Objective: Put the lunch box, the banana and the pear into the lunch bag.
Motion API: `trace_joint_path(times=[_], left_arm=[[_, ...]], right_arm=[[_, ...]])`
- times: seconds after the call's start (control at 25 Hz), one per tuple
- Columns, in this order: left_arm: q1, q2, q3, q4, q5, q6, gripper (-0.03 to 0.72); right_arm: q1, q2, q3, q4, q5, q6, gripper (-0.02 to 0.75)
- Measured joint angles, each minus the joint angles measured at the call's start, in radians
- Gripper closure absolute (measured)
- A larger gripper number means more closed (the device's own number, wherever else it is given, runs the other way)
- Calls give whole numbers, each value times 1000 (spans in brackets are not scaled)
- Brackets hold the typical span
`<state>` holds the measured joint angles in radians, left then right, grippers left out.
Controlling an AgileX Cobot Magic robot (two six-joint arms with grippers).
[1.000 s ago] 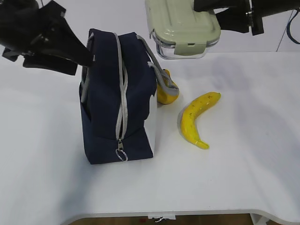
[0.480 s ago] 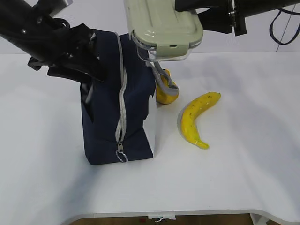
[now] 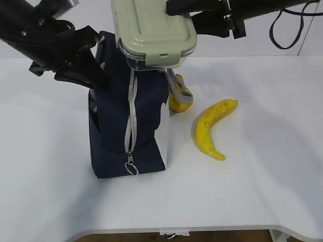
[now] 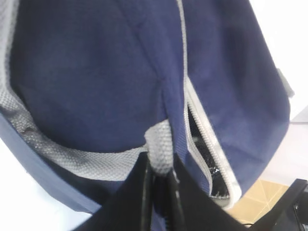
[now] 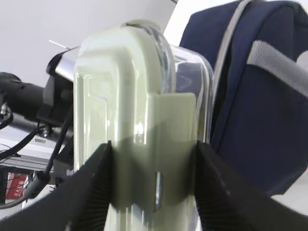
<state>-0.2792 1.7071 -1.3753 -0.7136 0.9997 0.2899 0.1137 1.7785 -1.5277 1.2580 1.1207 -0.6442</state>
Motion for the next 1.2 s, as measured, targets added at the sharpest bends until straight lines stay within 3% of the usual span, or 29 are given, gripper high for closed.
trace_joint_path(times=[0.48, 0.68, 0.96, 1.2], left_arm=[[0, -2, 0, 0, 6, 0, 675], [0, -24, 0, 2, 6, 10, 676], [0, -34, 0, -74, 4, 144, 676], [0, -34, 0, -125, -10, 208, 676]], right_arm=[[4, 126, -4, 21, -30, -21, 376], [4, 148, -6, -98, -104, -36, 376], [11, 155, -6, -146, -158, -36, 376], [73, 157, -6, -142, -169, -38, 376]])
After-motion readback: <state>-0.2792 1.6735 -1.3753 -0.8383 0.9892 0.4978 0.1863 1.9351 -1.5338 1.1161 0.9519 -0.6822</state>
